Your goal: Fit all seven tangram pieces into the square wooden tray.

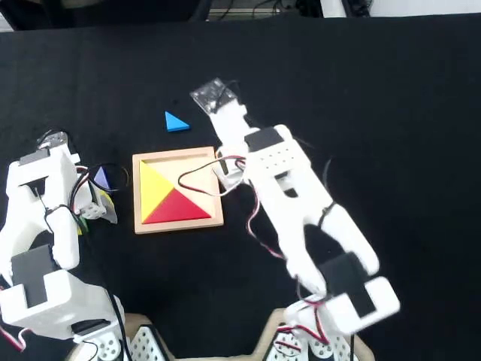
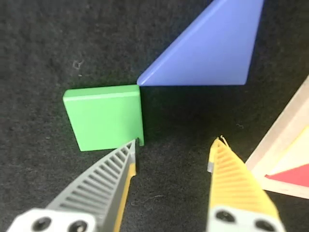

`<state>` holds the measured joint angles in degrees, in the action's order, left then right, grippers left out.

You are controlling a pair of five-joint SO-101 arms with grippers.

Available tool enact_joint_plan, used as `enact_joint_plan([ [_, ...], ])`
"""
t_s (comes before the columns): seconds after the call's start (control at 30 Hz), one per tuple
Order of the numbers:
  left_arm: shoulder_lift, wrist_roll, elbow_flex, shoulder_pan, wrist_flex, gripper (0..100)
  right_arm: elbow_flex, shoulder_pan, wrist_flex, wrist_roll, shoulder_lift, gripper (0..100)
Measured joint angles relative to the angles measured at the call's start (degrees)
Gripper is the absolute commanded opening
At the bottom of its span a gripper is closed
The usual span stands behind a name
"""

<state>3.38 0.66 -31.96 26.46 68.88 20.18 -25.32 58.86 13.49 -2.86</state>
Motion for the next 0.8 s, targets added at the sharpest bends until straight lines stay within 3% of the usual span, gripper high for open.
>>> enact_joint_plan([
  [0.17, -0.1, 0.0, 0.0, 0.0, 0.0, 24, -0.6, -2.5, -1.6, 0.0, -0.1, 1.1],
  [0.57, -0.1, 0.0, 0.0, 0.0, -0.2, 24, -15.6, -2.5, 1.6, 0.4, 21.6, 1.1],
  [0.8, -0.1, 0.0, 0.0, 0.0, -0.2, 24, -16.6, -2.7, 3.6, 0.4, 23.0, 1.1],
])
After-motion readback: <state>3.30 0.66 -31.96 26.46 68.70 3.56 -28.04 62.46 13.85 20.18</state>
